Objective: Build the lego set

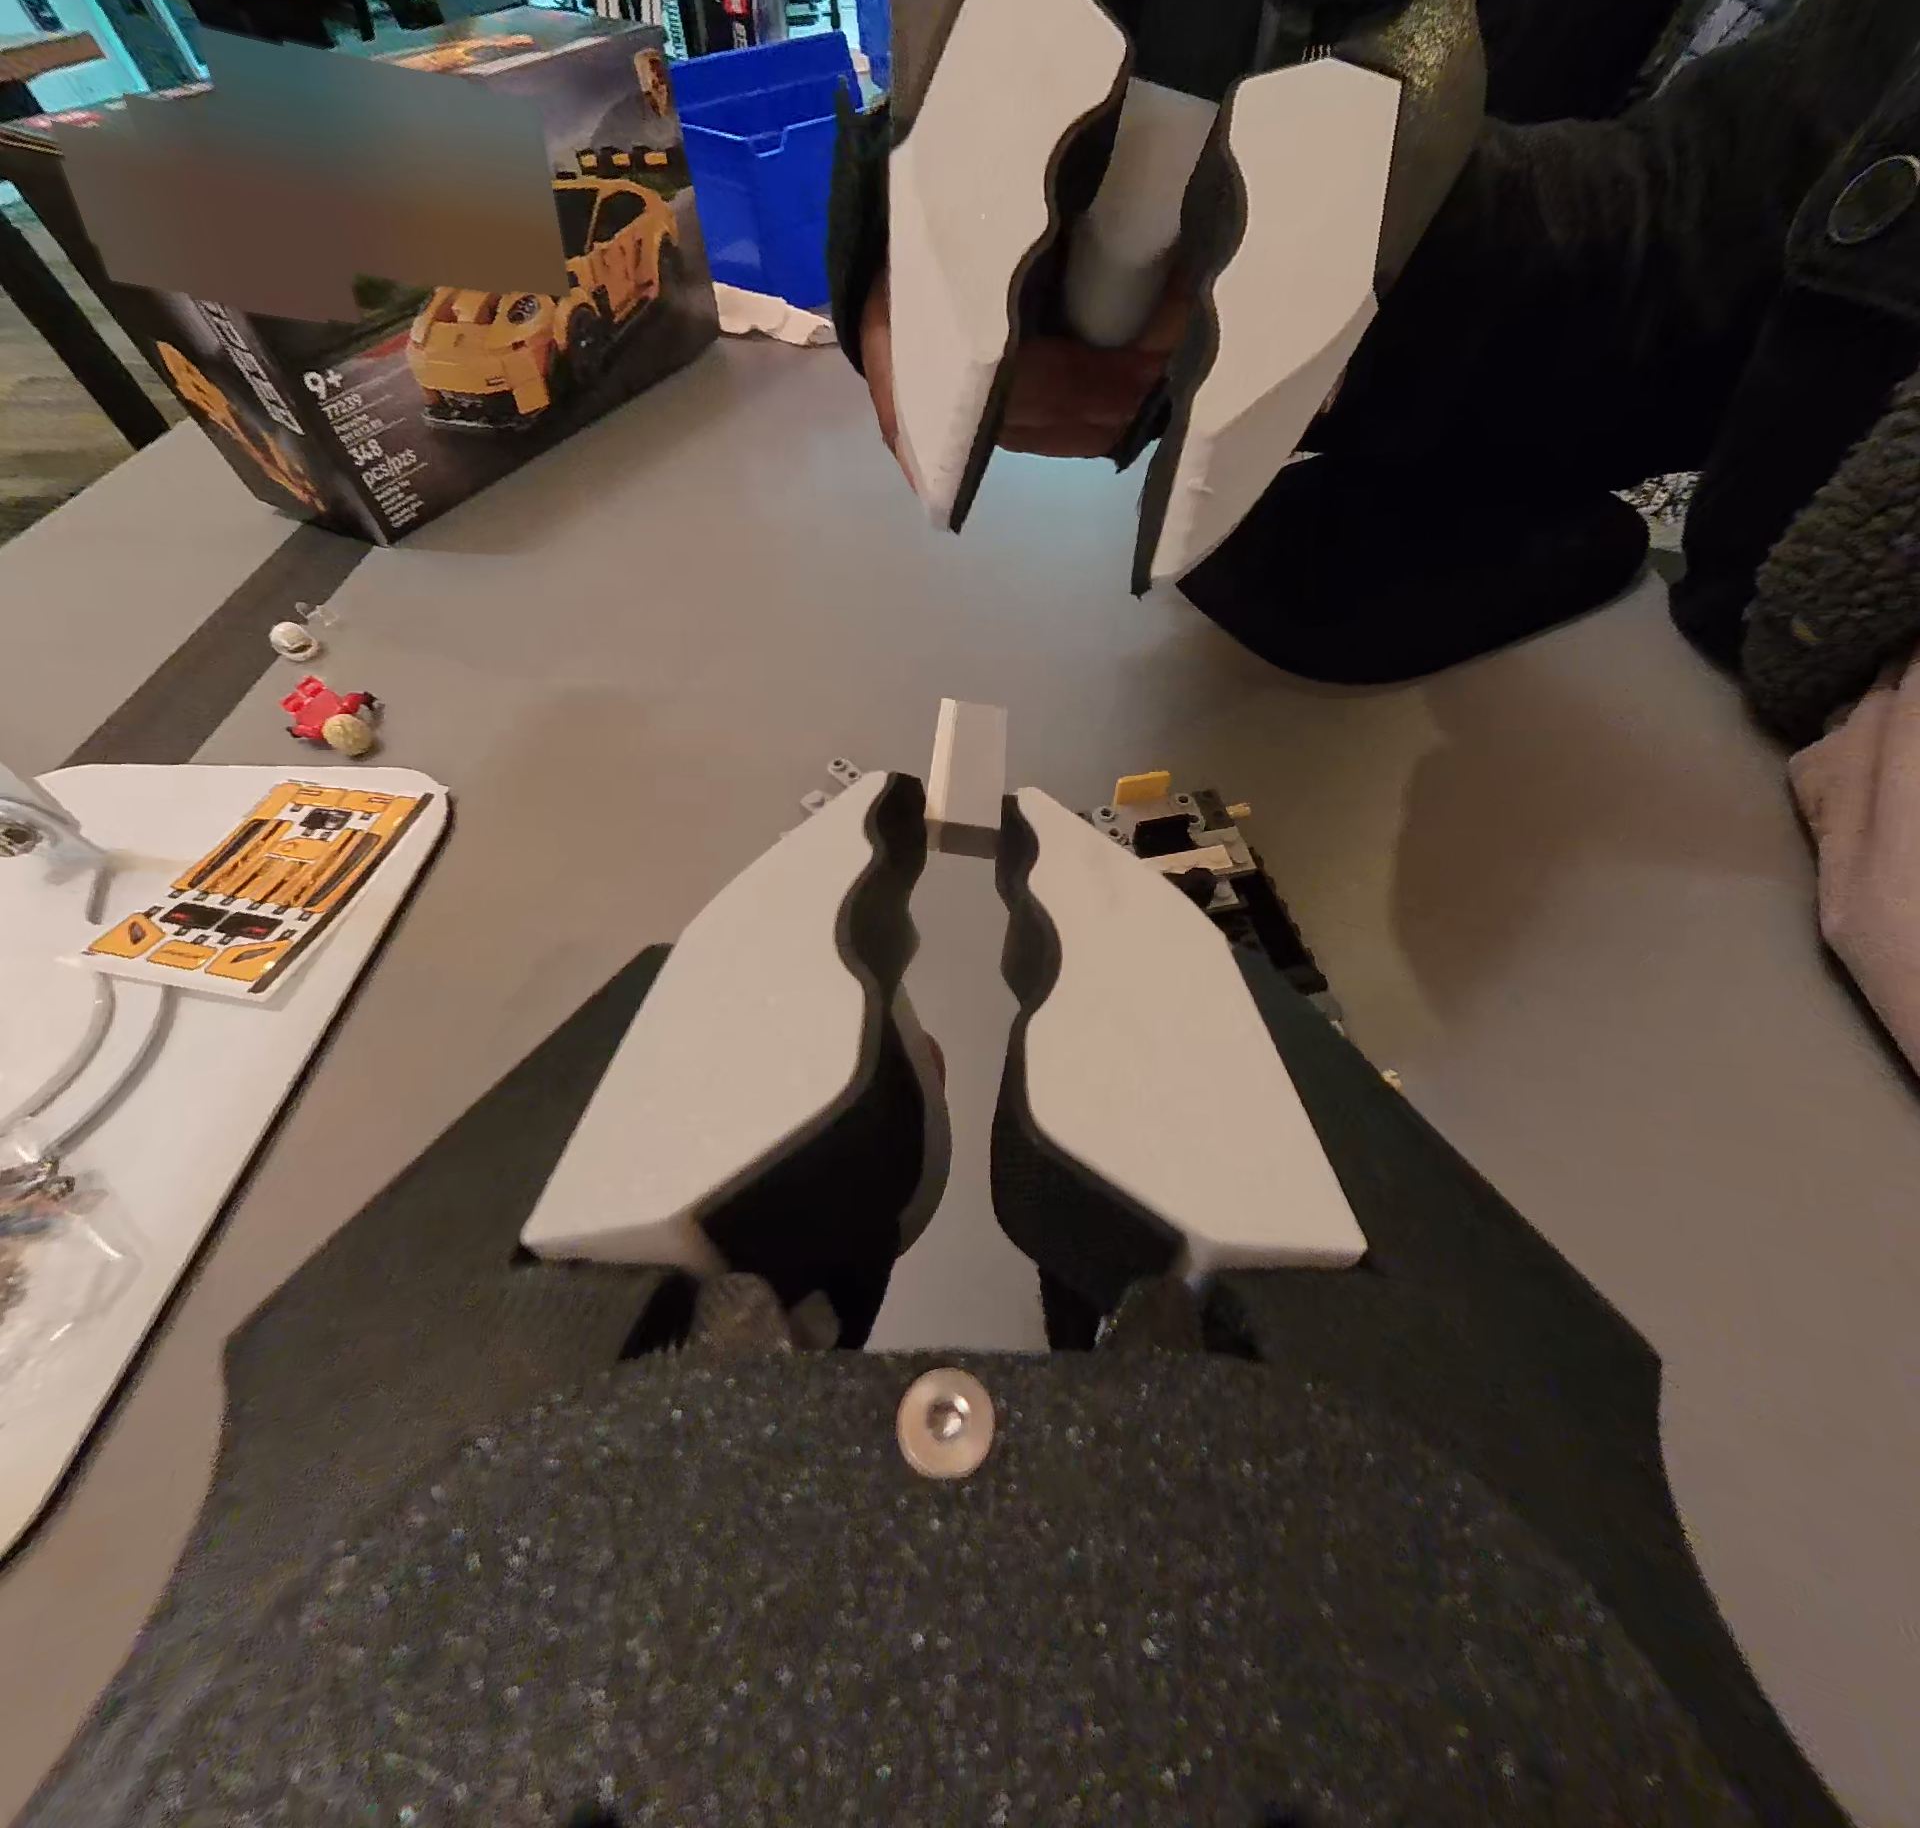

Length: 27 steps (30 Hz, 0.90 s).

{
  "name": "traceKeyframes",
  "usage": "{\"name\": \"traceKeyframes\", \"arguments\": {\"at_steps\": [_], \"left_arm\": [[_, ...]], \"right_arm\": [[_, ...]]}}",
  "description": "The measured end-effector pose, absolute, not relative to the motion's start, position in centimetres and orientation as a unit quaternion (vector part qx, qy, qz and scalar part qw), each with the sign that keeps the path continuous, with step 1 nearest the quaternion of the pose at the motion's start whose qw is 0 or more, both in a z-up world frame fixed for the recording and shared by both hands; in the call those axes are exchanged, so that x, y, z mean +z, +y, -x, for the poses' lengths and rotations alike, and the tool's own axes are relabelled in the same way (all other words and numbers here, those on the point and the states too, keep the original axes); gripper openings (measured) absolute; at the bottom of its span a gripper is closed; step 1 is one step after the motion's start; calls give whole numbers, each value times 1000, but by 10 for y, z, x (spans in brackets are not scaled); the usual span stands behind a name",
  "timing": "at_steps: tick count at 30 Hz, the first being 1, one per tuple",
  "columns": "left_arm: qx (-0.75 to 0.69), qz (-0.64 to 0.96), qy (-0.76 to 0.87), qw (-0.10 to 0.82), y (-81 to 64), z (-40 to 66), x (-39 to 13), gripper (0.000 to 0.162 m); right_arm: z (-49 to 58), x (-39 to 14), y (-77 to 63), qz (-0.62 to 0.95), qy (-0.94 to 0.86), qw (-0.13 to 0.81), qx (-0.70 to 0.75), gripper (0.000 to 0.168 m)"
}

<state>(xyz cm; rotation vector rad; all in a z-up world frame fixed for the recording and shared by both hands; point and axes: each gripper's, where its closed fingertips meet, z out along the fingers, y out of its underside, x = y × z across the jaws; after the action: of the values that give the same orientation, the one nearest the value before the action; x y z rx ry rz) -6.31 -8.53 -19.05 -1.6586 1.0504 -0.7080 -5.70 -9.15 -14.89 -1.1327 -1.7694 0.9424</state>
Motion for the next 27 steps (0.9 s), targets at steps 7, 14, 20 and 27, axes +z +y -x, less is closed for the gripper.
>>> {"name": "traceKeyframes", "arguments": {"at_steps": [7, 14, 20, 27], "left_arm": [[-281, 697, 406, 521, -75, 71, -189, 14], [-434, 722, 303, 446, -77, 69, -182, 14], [-540, 669, 287, 422, -92, 64, -161, 14], [-548, 668, 254, 435, -83, 73, -157, 14]], "right_arm": [[57, -149, -94, 451, -700, 406, 377, 26], [61, -139, -100, 484, -668, 399, 402, 17], [67, -131, -106, 554, -613, 388, 408, 7], [71, -142, -115, 616, -574, 373, 391, 0]]}}
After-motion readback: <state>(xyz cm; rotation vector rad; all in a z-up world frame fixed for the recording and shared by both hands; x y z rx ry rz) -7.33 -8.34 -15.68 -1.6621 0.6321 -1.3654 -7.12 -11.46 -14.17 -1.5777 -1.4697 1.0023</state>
